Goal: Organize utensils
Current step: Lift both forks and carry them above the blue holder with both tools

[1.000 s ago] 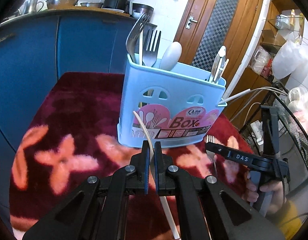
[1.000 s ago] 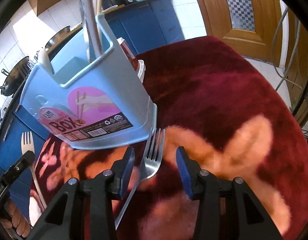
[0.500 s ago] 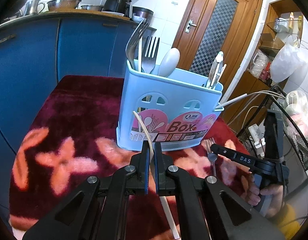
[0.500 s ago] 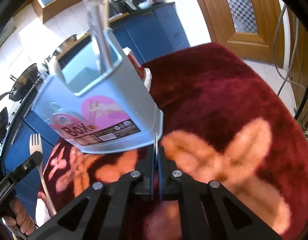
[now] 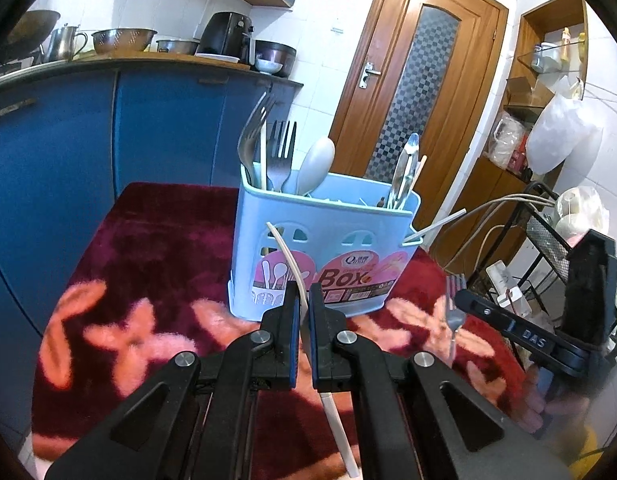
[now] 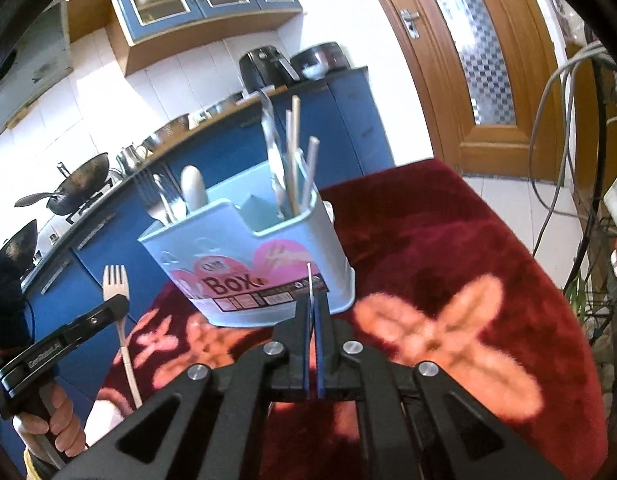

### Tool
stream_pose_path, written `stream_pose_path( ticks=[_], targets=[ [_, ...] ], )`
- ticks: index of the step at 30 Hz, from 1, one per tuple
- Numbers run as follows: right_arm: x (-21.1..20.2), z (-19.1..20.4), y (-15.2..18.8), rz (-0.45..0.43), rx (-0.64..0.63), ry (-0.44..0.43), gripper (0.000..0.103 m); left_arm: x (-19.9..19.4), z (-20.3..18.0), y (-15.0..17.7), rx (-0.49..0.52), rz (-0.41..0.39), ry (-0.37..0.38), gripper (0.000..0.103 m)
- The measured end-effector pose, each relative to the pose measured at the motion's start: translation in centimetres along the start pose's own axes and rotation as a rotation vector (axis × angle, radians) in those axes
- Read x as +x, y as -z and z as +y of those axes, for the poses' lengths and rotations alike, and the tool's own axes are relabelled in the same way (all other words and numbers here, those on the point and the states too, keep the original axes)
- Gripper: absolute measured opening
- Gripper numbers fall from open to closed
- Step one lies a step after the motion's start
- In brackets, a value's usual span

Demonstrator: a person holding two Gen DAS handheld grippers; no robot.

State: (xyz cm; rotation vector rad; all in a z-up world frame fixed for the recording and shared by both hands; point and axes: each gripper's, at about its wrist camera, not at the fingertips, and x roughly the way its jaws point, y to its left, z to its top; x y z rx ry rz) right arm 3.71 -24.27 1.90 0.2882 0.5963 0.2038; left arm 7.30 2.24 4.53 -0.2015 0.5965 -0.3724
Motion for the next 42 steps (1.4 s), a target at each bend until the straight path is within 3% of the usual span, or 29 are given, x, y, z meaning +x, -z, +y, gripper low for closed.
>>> stream_pose_path(
  ticks=[13, 25, 35, 42],
  targets=[
    [-4.6, 3.5, -2.2, -0.174, -0.090, 0.034, 0.003, -2.8, -1.0, -1.8, 0.026, -0.108, 0.007, 0.002],
    [-5.7, 5.8, -5.2, -0.289, -0.158, 0.087, 0.003, -4.1, -2.1, -5.5, 0.086, -0.240, -0.036, 0.002],
    [-4.3, 7.2, -8.7, -0.372, -0.210, 0.140, 0.003, -3.5, -2.5, -10.5, 0.142, -0.366, -0.103, 0.002],
    [-2.6, 7.7, -11.2, -0.408, -0.236, 0.197, 0.003, -1.9, -2.5, -13.5, 0.155, -0.440, -0.210, 0.002]
  ],
)
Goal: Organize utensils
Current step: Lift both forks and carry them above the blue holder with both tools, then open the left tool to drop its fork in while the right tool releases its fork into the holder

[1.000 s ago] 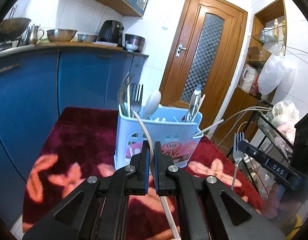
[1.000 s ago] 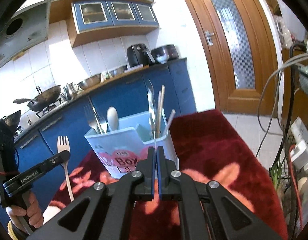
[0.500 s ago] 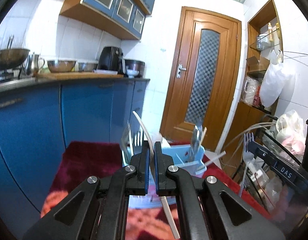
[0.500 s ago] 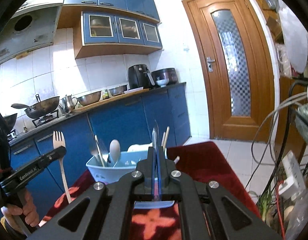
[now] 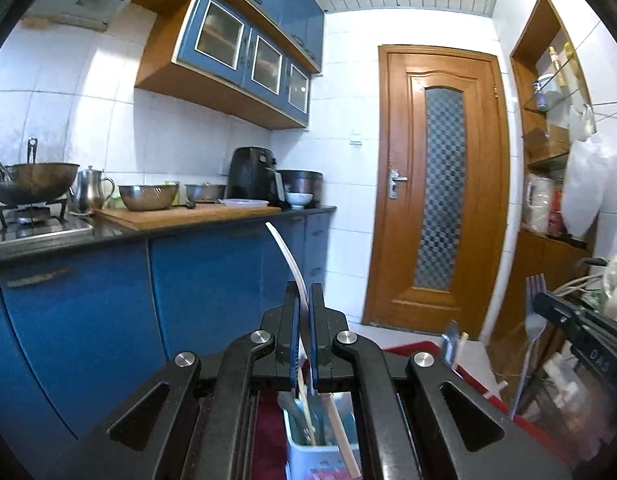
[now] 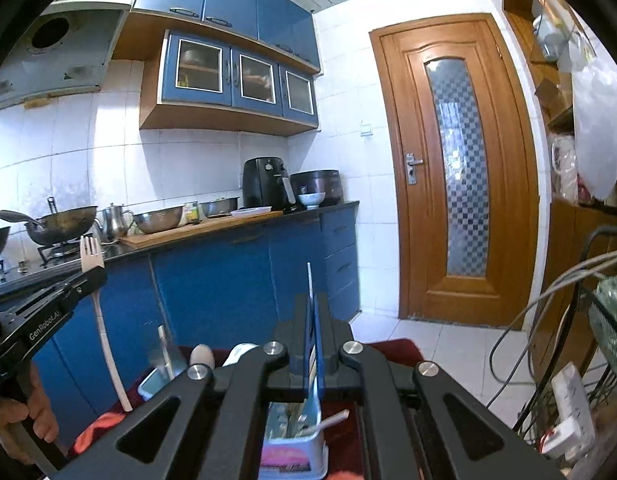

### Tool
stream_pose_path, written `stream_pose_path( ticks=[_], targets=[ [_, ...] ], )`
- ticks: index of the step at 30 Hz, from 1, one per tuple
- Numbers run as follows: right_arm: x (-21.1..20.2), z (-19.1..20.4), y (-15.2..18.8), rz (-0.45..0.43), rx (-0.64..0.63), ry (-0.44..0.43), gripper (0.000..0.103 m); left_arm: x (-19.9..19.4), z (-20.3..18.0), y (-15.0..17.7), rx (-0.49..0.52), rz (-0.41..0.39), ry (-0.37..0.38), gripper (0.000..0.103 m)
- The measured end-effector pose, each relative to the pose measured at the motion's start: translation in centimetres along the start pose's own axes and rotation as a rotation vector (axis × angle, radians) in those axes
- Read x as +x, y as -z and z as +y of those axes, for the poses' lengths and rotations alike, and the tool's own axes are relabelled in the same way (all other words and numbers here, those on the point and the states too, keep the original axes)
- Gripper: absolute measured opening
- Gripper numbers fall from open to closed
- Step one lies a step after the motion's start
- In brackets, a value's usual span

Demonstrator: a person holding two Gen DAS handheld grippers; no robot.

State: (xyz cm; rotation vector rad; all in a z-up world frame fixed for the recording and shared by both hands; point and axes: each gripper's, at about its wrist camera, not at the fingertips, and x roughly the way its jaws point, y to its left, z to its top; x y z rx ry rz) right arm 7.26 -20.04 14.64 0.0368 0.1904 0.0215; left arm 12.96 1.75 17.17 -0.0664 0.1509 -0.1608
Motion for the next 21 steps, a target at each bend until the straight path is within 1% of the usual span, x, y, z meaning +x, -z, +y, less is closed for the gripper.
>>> stream_pose_path(
  ticks=[4, 9, 12, 16, 21],
  targets=[
    [1.6, 0.0, -0.8, -0.016, -0.003, 0.030, 0.003, 1.8, 0.3, -0.3, 0.009, -0.025, -0.030, 0.002],
    [3.2, 0.1, -1.0, -0.048, -0.014, 0.076, 0.003, 3.7, 0.2, 0.2, 0.024, -0.050, -0.050, 0.002],
    [4.4, 0.1, -1.1, -0.059, -0.011, 0.090, 0.003, 4.8, -0.2, 1.1, 0.049, -0.045, -0.057, 0.002],
    [5.7, 0.5, -0.6, -0.068, -0.041, 0.107, 0.004, 5.6, -0.6, 3.0, 0.081, -0.033, -0.063, 0.002],
    [6.5, 1.5, 1.1, -0.065, -0.093, 0.102, 0.004, 6.3, -0.8, 4.8, 0.076, -0.002, -0.056, 0.002]
  ],
)
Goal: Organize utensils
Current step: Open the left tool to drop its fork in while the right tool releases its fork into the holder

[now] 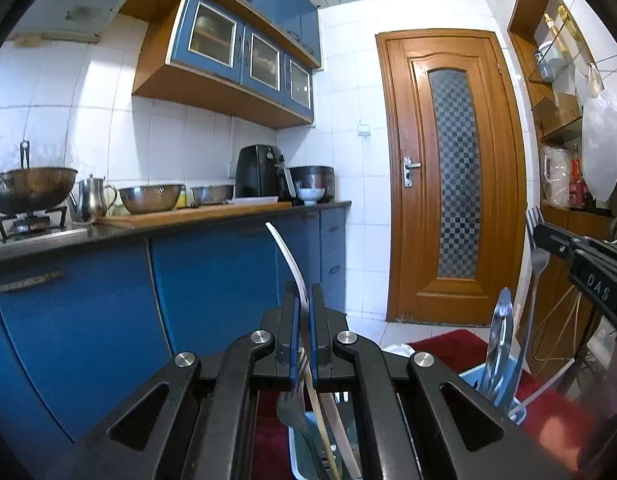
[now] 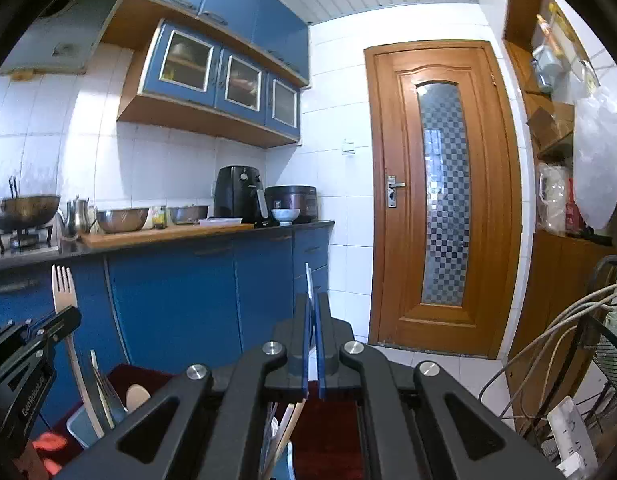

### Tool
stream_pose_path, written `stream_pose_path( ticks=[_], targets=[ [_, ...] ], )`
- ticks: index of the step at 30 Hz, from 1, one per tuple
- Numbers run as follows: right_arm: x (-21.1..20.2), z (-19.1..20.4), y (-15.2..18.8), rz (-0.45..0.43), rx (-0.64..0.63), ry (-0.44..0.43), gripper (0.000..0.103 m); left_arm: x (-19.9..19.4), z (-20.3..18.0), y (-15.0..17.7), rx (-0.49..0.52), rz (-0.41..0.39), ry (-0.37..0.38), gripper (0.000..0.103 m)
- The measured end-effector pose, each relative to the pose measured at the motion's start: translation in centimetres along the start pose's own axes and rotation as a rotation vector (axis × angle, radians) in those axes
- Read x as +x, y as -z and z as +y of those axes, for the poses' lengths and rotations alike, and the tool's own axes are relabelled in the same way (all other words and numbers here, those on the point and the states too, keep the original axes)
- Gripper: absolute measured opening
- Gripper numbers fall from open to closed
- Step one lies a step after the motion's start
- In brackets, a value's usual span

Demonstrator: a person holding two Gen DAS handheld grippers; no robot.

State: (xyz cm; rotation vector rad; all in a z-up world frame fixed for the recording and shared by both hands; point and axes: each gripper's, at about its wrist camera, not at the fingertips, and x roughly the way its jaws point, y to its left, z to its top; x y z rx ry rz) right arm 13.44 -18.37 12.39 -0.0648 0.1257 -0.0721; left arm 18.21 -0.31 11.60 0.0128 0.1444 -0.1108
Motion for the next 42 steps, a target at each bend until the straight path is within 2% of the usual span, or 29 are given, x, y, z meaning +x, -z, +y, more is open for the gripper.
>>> stream_pose_path(
  ticks=[7, 14, 15, 17, 19, 21, 28, 42],
  targets=[
    [0.3, 1.6, 2.0, 0.040, -0.061, -0.049, 0.004, 0.1, 0.0, 1.5, -0.002, 0.017, 0.012, 0.002],
    [0.2, 1.6, 3.0, 0.092, -0.029, -0.103, 0.004, -0.4, -0.2, 1.7, -0.009, 0.025, 0.015, 0.003],
    [0.2, 1.6, 3.0, 0.098, -0.021, -0.112, 0.005, -0.5, -0.2, 1.7, -0.012, 0.031, 0.015, 0.004],
    [0.0, 1.5, 3.0, 0.106, -0.006, -0.130, 0.011, -0.6, 0.0, 1.6, -0.023, 0.043, 0.026, 0.021],
    [-0.4, 1.4, 2.8, 0.104, 0.005, -0.148, 0.022, -1.0, 0.1, 1.6, -0.034, 0.049, 0.036, 0.027],
    [-1.0, 1.3, 2.5, 0.096, 0.012, -0.160, 0.026, -1.4, 0.2, 1.4, -0.039, 0.054, 0.041, 0.027],
    [-3.6, 1.4, 1.0, 0.086, 0.029, -0.192, 0.027, -3.6, 0.5, 0.4, -0.053, 0.069, 0.058, 0.031],
    [-9.5, 1.4, 0.5, 0.176, 0.081, -0.281, 0.027, -10.3, 1.0, -1.0, -0.065, 0.137, 0.074, 0.033]
  ],
)
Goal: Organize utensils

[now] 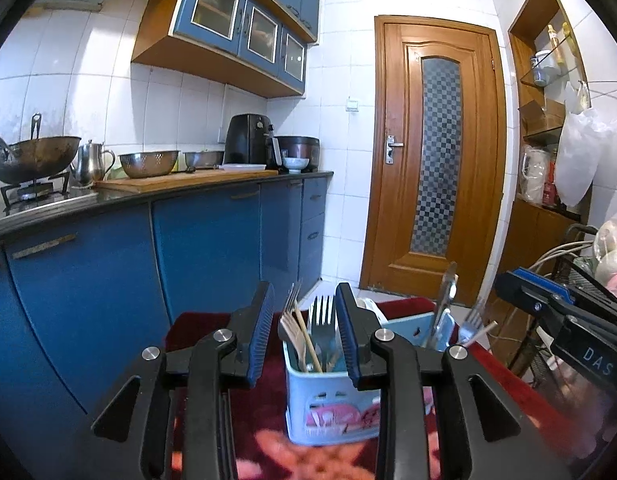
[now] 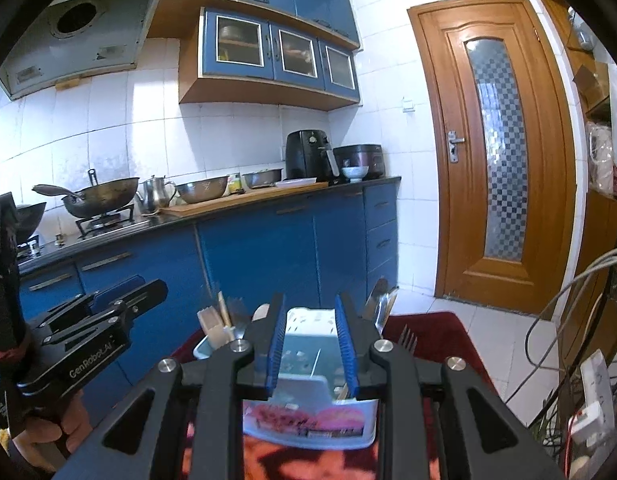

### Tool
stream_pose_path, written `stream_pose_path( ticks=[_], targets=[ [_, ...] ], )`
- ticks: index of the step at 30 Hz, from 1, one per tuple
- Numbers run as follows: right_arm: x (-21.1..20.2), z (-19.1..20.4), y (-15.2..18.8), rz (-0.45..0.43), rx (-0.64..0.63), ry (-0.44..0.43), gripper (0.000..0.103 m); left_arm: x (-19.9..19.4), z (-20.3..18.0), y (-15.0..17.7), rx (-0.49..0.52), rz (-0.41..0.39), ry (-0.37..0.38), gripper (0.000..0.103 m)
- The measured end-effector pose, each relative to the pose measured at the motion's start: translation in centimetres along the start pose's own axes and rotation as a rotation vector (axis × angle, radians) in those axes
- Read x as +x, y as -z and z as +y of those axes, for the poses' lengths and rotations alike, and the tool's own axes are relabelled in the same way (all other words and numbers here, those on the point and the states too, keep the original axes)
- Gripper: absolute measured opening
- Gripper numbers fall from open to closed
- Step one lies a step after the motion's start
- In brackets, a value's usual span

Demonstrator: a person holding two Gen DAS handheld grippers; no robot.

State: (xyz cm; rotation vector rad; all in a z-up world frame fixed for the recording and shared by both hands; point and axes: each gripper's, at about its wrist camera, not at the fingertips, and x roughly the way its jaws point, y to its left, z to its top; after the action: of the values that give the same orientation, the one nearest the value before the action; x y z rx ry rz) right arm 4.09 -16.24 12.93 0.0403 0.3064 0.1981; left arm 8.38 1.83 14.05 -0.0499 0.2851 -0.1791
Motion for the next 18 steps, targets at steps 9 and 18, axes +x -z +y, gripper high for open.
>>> stream_pose_path(
  ticks=[9, 18],
  targets=[
    [-2.9, 0.5, 2.8, 0.031, 0.008, -0.010, 0.047, -3.0, 0.3, 1.9, -0.027, 0.109, 0.006, 0.053],
    [-4.1, 0.2, 6.6, 0.061, 0.031, 0.029, 0.064, -2.9, 1.2, 6.2, -0.070, 0.193, -0.019, 0.064]
  ],
)
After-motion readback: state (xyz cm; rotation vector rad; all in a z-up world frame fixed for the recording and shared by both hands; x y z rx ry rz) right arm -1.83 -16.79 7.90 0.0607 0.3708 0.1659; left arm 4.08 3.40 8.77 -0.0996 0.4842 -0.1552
